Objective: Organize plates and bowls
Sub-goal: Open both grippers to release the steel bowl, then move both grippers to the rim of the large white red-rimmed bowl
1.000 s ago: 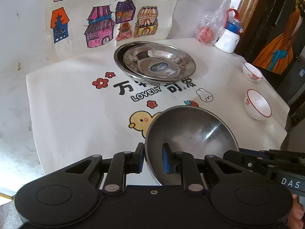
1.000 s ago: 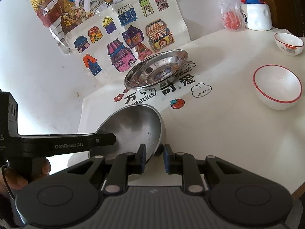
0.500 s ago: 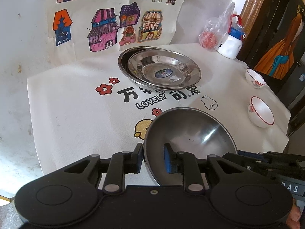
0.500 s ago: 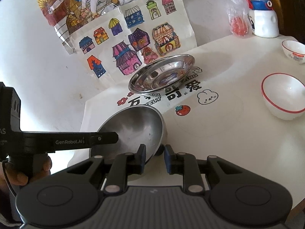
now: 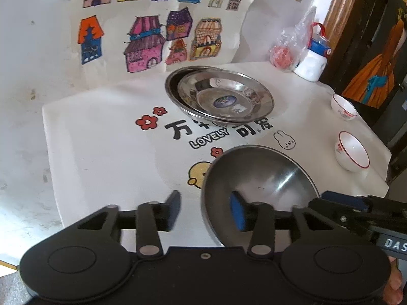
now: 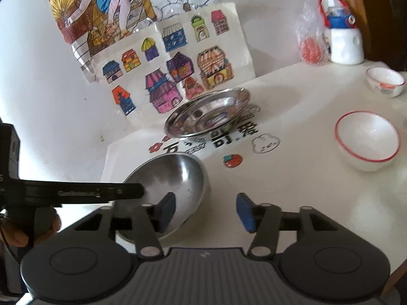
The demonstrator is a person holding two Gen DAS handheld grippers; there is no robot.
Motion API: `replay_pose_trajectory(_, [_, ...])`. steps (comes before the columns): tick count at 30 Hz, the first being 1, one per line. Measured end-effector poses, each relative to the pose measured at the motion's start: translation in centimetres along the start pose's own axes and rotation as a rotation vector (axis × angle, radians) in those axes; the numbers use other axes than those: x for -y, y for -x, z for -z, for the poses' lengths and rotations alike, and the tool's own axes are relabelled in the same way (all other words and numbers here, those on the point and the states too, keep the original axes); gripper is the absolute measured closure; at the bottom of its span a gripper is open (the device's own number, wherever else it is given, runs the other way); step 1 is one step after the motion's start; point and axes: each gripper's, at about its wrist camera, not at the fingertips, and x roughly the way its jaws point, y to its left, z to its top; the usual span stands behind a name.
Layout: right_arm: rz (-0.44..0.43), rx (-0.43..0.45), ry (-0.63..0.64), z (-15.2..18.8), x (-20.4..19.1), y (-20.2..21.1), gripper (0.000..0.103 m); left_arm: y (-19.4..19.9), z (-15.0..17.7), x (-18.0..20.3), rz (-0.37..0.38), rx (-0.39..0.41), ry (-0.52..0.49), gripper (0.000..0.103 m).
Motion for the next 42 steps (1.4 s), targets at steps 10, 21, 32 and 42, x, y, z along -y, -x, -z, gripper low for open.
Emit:
replay_pose_trajectory(10, [0.074,0.146,0.020,0.3,2.2,3.5,0.012,2.1,-0.6,-0.2,-0.043,0.095,0.008,0.024])
replay_pose_trajectory(21, [0.204,0.307,-0.038,0.1,8.0,8.0,0.000,2.0,-2.9,6.5,0.065,0.156,-0.065,0.016])
replay_pose_trajectory(32, [0.293,0.352,-0.113,0.9,14.3,10.2,0.000,-2.2,-3.8,15.7,0.166,0.150,-0.117,0.006])
replay_pose_trajectory(42, [0.383,0.353,-0.121,0.4,17.8,8.4,0.000,-7.1,-2.7,20.3,0.130,0.141,-0.105,0.003])
